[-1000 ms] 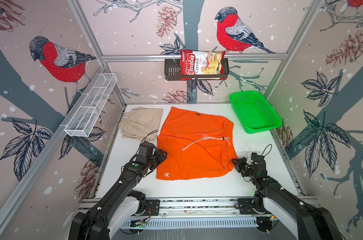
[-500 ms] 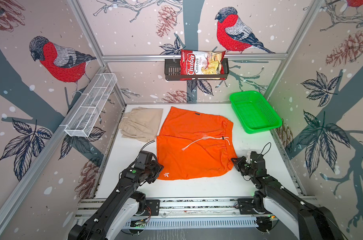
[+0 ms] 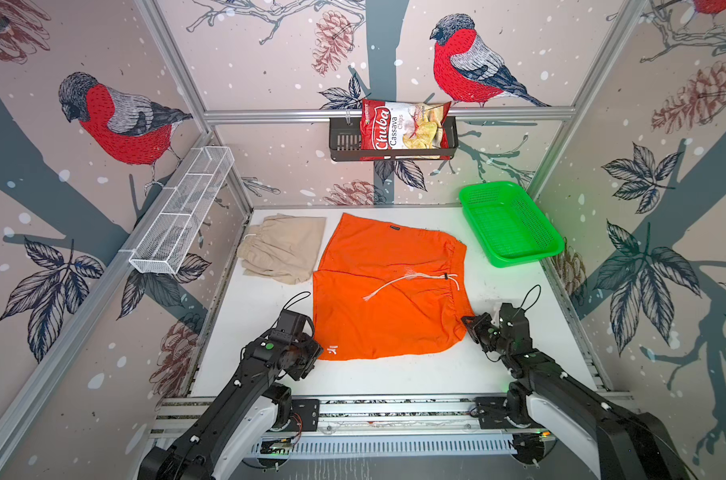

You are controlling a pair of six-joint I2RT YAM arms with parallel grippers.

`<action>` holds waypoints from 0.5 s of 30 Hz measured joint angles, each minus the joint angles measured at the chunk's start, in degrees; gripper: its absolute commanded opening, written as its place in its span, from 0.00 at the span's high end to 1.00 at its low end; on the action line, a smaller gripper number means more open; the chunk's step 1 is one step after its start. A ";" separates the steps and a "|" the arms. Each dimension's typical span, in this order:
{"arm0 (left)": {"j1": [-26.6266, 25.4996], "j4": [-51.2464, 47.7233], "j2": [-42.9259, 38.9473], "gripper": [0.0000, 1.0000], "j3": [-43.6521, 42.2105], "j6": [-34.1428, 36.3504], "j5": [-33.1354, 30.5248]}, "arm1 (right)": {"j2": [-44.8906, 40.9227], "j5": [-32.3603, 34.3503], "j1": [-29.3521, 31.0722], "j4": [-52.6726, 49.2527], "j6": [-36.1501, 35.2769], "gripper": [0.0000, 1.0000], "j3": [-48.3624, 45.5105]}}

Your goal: Fold and stack the shorts

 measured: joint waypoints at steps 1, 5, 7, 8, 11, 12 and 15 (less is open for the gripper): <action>-0.02 0.31 0.22 0.57 -0.02 0.00 -0.07 | 0.02 0.00 0.09 0.00 0.00 1.00 0.00; 0.20 1.75 0.81 0.67 -0.31 0.04 -1.60 | 0.24 0.17 0.22 -0.07 -0.07 1.00 0.02; 0.26 2.49 1.03 0.73 -0.61 0.11 -1.86 | 0.22 0.20 0.31 -0.11 -0.15 1.00 0.02; 0.31 3.02 1.20 0.78 -0.85 0.15 -2.10 | 0.22 0.20 0.33 -0.15 -0.17 1.00 0.02; 0.50 3.67 1.64 0.90 -1.22 0.50 -2.91 | 0.11 0.39 0.55 -0.63 -0.22 1.00 0.02; 0.61 3.65 1.73 0.93 -1.22 0.52 -2.99 | 0.02 0.39 0.55 -0.90 -0.22 1.00 0.02; 0.63 3.30 1.60 1.00 -1.18 0.59 -3.10 | -0.52 0.50 0.79 -2.38 -0.33 1.00 0.24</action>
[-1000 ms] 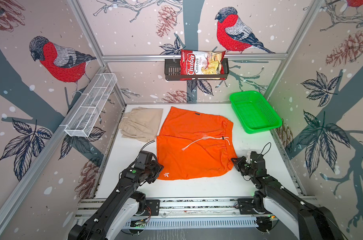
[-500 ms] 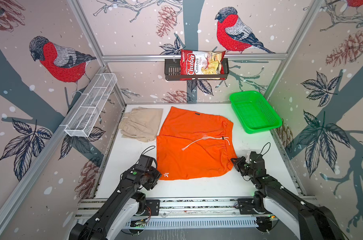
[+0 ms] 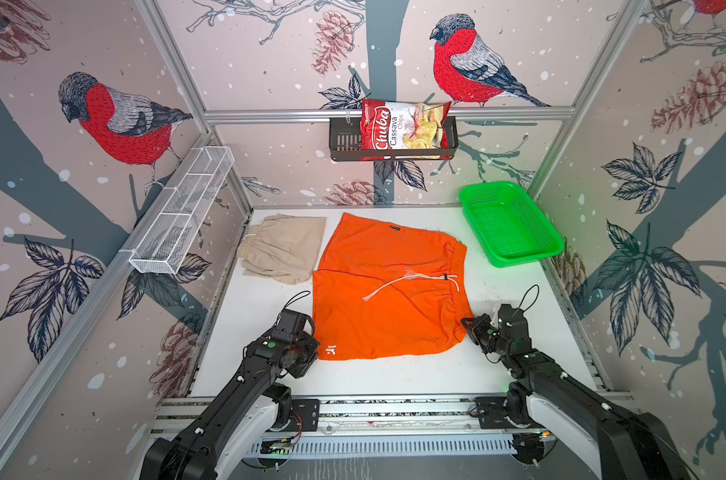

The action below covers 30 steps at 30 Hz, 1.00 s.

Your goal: Fold and stack the shorts

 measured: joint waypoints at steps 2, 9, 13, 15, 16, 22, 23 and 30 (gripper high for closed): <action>0.00 -1.03 -0.81 1.00 0.15 0.09 -0.17 | -0.68 0.37 0.74 -0.76 -0.07 1.00 0.07; 0.02 -8.02 -7.45 1.00 2.75 0.33 -1.70 | -6.38 2.75 5.97 -9.73 0.37 1.00 1.46; 0.00 -12.07 -11.96 1.00 5.14 0.24 -2.78 | -13.07 5.11 9.99 -17.18 2.25 1.00 2.78; 0.00 -13.53 -12.57 1.00 6.82 -0.11 -3.39 | -16.22 6.14 10.56 -21.05 2.34 1.00 3.93; 0.00 -14.34 -12.55 1.00 7.96 -0.07 -3.91 | -17.68 6.93 10.64 -23.21 2.71 1.00 4.83; 0.00 -17.31 -9.35 1.00 16.76 3.41 -7.76 | -19.61 10.01 10.73 -34.10 3.10 1.00 12.96; 0.00 -17.62 -8.63 1.00 18.23 4.37 -8.39 | -18.97 10.23 10.73 -35.67 2.69 1.00 14.53; 0.00 -18.71 -7.54 1.00 24.24 8.39 -11.13 | -16.17 11.67 11.08 -44.94 -0.85 1.00 24.33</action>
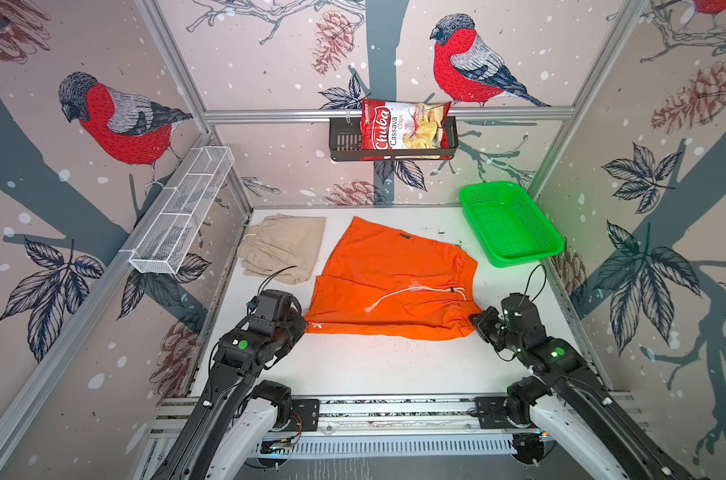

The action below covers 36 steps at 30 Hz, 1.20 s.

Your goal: Fold and stack the shorts

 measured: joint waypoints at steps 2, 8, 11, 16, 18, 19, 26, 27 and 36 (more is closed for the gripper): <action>0.00 -1.05 -0.72 1.00 0.90 0.35 -0.46 | -0.09 0.24 0.61 -2.23 -0.26 1.00 2.01; 0.00 -3.06 -2.38 1.00 3.17 1.33 -0.79 | -0.70 1.57 6.54 -8.83 0.20 1.00 6.56; 0.00 -3.37 -2.56 1.00 3.52 2.08 -0.85 | -0.22 3.19 10.34 -10.99 1.55 1.00 8.52; 0.00 -2.27 -0.76 1.00 5.16 4.81 -2.38 | 2.62 4.98 11.37 -13.31 1.44 1.00 11.89; 0.00 -0.79 0.31 1.00 5.46 6.12 -2.84 | 3.85 5.44 11.17 -13.92 1.05 1.00 13.22; 0.00 0.02 1.01 1.00 5.55 6.56 -3.08 | 4.61 5.53 10.93 -14.36 0.63 1.00 14.01; 0.00 5.44 4.90 1.00 7.06 10.86 -3.96 | 10.73 4.28 6.34 -15.76 -4.83 1.00 19.02; 0.00 6.40 5.84 1.00 7.89 11.69 -4.20 | 11.50 3.69 5.51 -16.02 -5.55 1.00 19.47; -0.04 15.61 16.15 1.00 16.72 20.00 -6.10 | 16.09 -2.01 -1.73 -18.18 -12.55 1.00 23.41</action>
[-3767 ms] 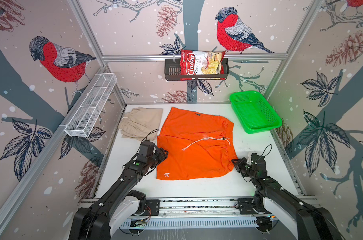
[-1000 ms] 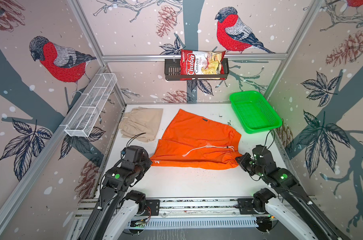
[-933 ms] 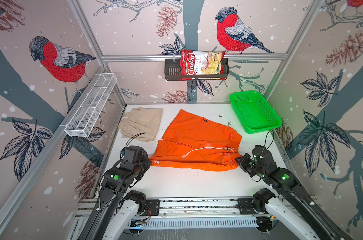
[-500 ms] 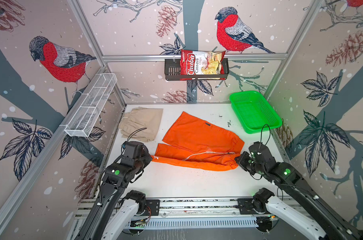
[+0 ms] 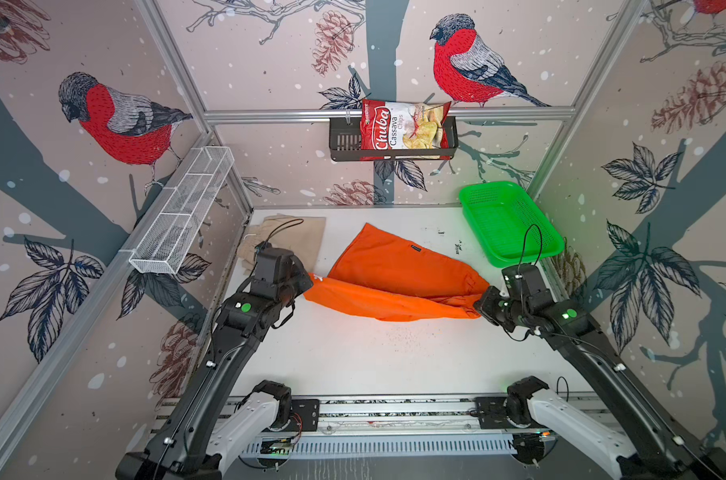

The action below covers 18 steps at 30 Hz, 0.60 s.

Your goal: Fold and stack the shorts

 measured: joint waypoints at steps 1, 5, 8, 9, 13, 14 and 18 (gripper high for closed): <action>-0.02 1.09 1.03 1.00 0.57 0.87 -0.09 | 0.48 -0.52 -0.42 -0.50 -0.85 1.00 0.17; -0.02 3.80 5.01 1.00 2.84 3.85 -0.13 | 1.95 -3.04 -1.14 -2.54 -2.99 1.00 0.94; -0.02 6.03 7.04 1.00 4.63 5.46 -0.28 | 2.21 -4.52 -1.25 -4.55 -4.13 1.00 1.95; -0.07 6.91 7.39 1.00 4.96 5.68 -0.28 | 2.16 -4.74 -1.25 -5.16 -4.35 1.00 2.19; -0.13 10.67 8.61 1.00 5.62 7.02 0.52 | 1.66 -5.60 -1.25 -7.78 -4.94 1.00 2.40; -0.13 11.17 9.18 1.00 6.01 7.02 0.81 | 1.46 -5.62 -1.31 -8.22 -5.33 1.00 2.47; -0.22 13.60 11.72 1.00 8.09 7.50 2.05 | 1.57 -5.75 -2.10 -9.11 -5.79 1.00 3.15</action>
